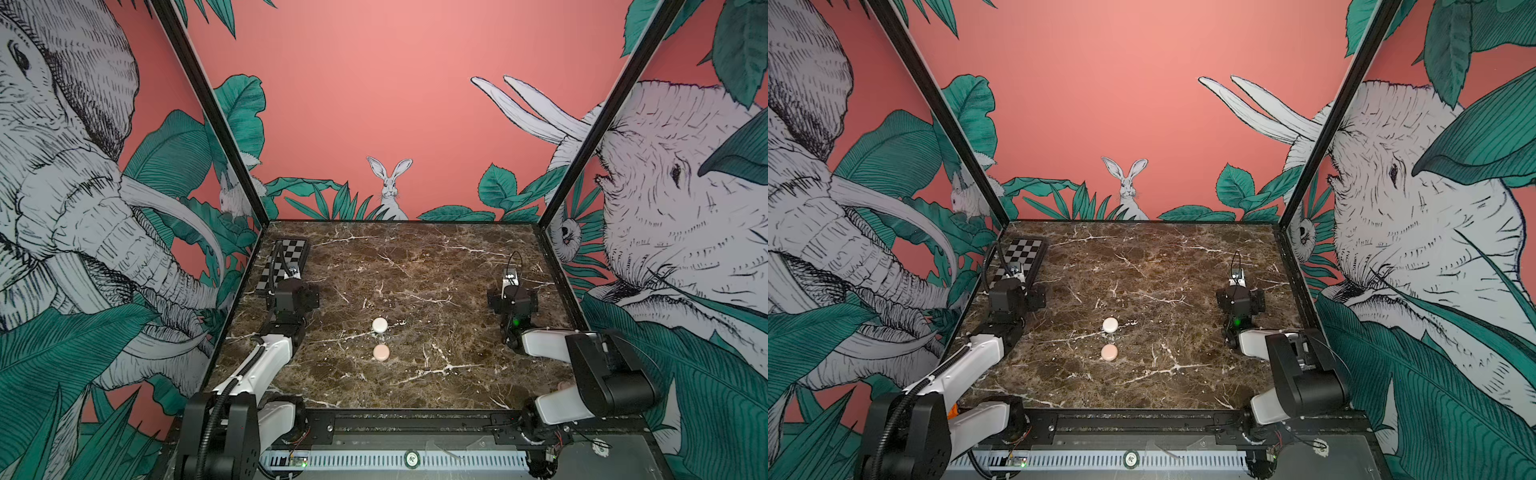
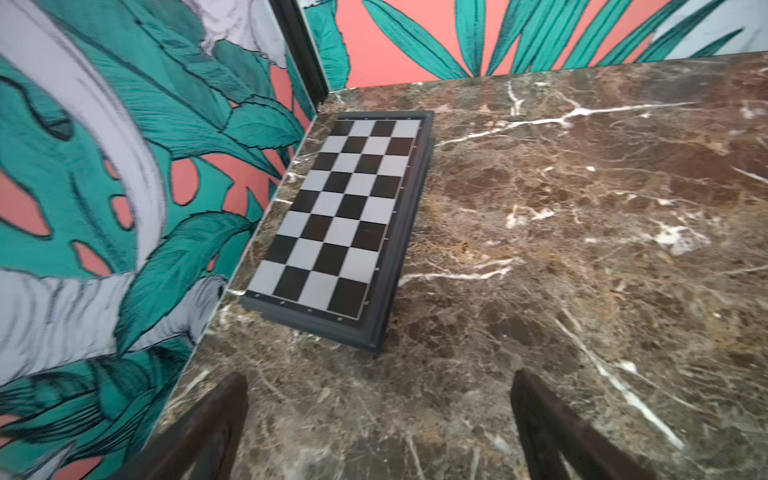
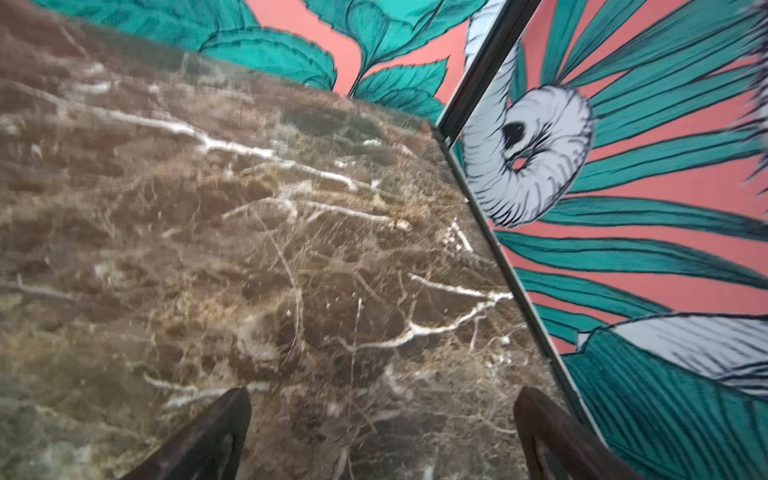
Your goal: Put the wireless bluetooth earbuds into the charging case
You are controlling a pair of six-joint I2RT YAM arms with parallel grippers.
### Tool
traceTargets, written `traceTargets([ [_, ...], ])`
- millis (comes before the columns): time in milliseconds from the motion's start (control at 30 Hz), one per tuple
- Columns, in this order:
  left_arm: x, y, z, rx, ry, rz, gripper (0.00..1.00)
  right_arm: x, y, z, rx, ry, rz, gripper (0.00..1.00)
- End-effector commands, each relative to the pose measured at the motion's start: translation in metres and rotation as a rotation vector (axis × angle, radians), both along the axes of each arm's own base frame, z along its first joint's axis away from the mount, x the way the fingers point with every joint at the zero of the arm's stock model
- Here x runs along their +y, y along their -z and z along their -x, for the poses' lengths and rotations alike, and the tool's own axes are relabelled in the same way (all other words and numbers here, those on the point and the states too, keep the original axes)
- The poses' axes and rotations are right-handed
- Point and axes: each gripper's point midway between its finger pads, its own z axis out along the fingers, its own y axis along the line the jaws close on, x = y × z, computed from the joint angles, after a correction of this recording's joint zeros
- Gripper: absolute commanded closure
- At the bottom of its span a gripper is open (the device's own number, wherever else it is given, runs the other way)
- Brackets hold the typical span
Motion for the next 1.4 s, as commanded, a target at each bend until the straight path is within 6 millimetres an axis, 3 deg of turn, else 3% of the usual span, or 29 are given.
traceTargets([
  [0, -0.004, -0.002, -0.005, -0.04, 0.047, 0.011, 0.01, -0.008, -0.014, -0.015, -0.077, -0.007, -0.106, 0.02],
  [67, -0.004, -0.001, -0.007, -0.042, 0.064, 0.023, 0.01, -0.017, -0.003, -0.013, -0.088, -0.013, -0.189, 0.02],
  [400, -0.006, 0.019, -0.021, -0.08, 0.106, 0.035, 0.01, -0.014, -0.005, -0.012, -0.102, -0.012, -0.156, 0.02],
  [500, -0.015, 0.025, -0.027, -0.093, 0.153, 0.061, 0.01, -0.014, -0.005, -0.013, -0.102, -0.014, -0.158, 0.02],
  [700, -0.026, 0.02, -0.035, -0.163, 0.206, 0.098, 0.01, -0.014, -0.005, -0.013, -0.101, -0.014, -0.158, 0.02],
  [1367, -0.026, 0.044, -0.047, -0.167, 0.211, 0.089, 0.01, -0.014, -0.005, -0.013, -0.101, -0.013, -0.158, 0.02],
])
